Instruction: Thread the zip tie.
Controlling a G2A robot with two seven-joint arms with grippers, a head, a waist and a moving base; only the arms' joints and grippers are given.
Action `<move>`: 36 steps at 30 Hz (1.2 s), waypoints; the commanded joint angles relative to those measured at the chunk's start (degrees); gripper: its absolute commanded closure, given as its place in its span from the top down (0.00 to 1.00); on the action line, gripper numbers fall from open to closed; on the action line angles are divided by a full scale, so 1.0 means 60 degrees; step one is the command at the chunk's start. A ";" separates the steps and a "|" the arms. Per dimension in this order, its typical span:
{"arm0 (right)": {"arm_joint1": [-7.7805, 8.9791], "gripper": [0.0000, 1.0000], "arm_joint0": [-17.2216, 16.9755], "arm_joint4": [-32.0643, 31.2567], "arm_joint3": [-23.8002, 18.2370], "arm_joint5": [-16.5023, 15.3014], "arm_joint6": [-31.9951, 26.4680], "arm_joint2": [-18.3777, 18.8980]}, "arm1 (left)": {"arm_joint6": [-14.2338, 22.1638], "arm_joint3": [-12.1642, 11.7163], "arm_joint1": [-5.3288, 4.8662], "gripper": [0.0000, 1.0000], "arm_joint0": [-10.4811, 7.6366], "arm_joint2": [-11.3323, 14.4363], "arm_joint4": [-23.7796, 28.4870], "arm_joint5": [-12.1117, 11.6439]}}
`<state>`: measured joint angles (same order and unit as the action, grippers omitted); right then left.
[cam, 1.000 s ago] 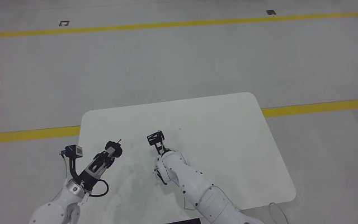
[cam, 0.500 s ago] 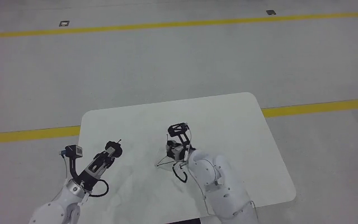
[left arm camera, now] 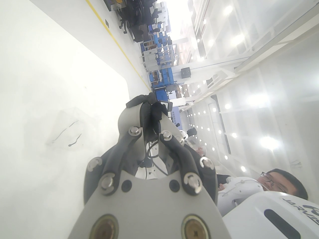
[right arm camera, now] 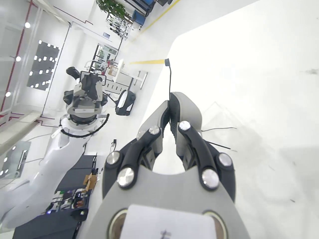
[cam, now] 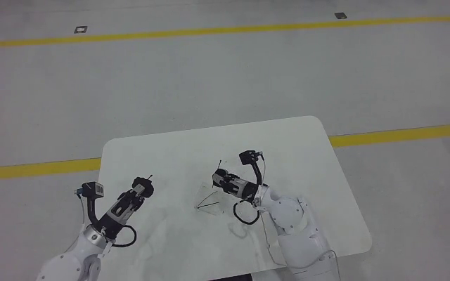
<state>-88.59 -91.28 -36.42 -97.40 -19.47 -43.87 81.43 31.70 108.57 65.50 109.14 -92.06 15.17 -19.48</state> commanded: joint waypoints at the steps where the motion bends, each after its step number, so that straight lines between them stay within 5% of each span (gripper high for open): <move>1: 0.0000 0.00 0.0000 0.0006 0.0001 -0.0001 0.0000 0.0000 | 0.0000 0.0000 0.0000 0.00 0.0000 0.0000 0.0000 0.0000; 7: 0.0016 0.00 -0.0065 0.0034 0.0104 -0.0001 0.0257 0.0015 | 0.0000 0.0000 0.0000 0.00 0.0000 0.0000 0.0000 0.0000; 13: 0.0254 0.00 -0.0402 0.3419 0.0317 -0.0001 0.0567 0.0229 | 0.0000 0.0000 0.0000 0.00 0.0000 0.0000 0.0000 0.0000; 19: 0.0545 0.00 -0.0627 0.6141 0.0231 -0.0001 -0.0394 0.0639 | 0.0000 0.0000 0.0000 0.00 0.0000 0.0000 0.0000 0.0000; 25: 0.0596 0.00 -0.0620 0.7767 0.0341 -0.0001 -0.1415 0.1093 | 0.0000 0.0000 0.0000 0.00 0.0000 0.0000 0.0000 0.0000; 36: 0.0510 0.00 -0.0705 0.7775 -0.0129 -0.0001 -0.1665 0.1405 | 0.0000 0.0000 0.0000 0.00 0.0000 0.0000 0.0000 0.0000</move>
<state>-85.53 -95.51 10.21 -98.17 -19.48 -53.85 89.86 31.70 108.57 65.50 109.14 -92.06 15.17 -19.48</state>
